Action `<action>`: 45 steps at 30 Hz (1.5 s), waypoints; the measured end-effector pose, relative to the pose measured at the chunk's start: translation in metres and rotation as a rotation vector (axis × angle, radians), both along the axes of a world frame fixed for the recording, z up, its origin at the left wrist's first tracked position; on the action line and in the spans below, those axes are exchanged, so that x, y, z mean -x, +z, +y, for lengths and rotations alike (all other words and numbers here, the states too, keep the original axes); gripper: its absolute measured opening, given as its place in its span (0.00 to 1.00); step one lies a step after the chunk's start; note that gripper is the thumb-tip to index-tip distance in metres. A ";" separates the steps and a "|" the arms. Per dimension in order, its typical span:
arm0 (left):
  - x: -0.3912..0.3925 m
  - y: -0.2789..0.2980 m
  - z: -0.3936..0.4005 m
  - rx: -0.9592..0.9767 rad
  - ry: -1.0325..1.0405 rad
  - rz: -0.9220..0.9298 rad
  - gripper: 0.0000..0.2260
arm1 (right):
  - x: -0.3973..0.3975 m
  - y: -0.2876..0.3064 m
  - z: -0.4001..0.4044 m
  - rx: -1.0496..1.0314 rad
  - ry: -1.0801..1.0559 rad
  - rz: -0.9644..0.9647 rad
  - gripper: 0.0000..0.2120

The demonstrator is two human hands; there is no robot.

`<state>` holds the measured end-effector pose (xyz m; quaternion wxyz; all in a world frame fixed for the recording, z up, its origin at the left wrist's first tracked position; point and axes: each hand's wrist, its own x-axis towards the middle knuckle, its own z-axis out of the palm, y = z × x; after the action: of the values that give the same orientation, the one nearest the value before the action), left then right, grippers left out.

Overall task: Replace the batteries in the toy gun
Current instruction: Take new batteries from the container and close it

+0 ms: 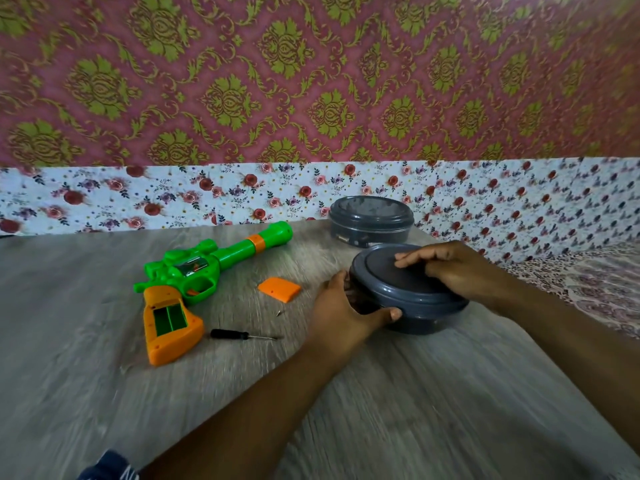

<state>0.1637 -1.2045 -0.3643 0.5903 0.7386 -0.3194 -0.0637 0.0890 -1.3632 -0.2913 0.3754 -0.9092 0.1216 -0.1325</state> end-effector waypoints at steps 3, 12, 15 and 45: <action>-0.002 0.002 0.003 0.026 -0.008 0.087 0.29 | 0.001 0.004 0.004 0.030 0.029 0.014 0.08; -0.005 0.002 0.004 0.125 -0.051 0.274 0.26 | -0.017 0.008 -0.021 0.239 -0.393 -0.027 0.13; -0.002 0.002 0.004 0.104 -0.069 0.242 0.23 | -0.035 0.002 -0.037 0.279 -0.515 0.285 0.17; -0.007 0.006 0.008 -0.134 -0.245 -0.026 0.61 | -0.088 -0.004 0.013 0.283 0.071 0.144 0.18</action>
<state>0.1711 -1.1963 -0.3579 0.5232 0.7324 -0.4101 -0.1470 0.1775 -1.3501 -0.2954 0.2386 -0.9639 0.0960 -0.0694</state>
